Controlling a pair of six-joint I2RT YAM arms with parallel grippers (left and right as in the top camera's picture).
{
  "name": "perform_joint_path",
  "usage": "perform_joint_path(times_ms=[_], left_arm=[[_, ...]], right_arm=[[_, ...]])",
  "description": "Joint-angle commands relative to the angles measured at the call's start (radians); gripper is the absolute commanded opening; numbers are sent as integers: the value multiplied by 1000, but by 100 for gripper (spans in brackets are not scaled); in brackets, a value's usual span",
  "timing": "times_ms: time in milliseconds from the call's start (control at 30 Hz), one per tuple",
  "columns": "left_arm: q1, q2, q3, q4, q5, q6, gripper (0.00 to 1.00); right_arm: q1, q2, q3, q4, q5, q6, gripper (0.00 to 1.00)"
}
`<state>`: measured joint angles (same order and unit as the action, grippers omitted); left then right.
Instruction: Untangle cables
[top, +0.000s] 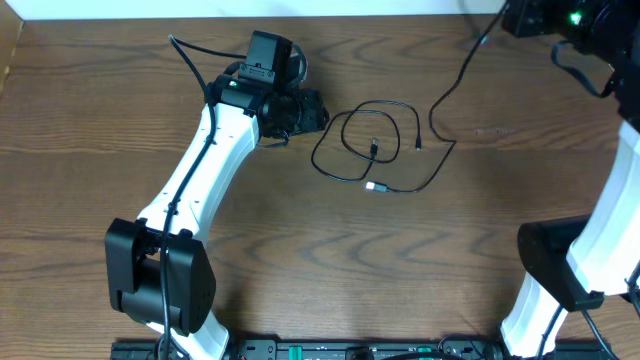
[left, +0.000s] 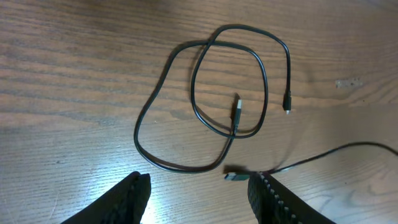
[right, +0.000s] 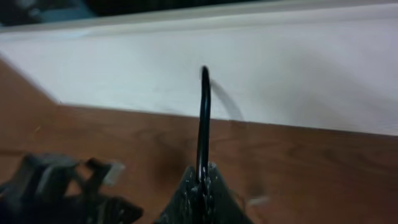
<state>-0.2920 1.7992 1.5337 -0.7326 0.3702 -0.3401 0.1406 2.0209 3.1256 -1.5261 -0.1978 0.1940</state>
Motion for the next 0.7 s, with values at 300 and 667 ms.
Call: perform_joint_path(times_ms=[300,667], left_arm=[[-2,11,-8,-2,-6,6,55],[-2,11,-8,-2,-25,6,56]], right_arm=[[-366,-5,-2,244,214,-61,1],[-745,-5,-353,555,138,-91,1]])
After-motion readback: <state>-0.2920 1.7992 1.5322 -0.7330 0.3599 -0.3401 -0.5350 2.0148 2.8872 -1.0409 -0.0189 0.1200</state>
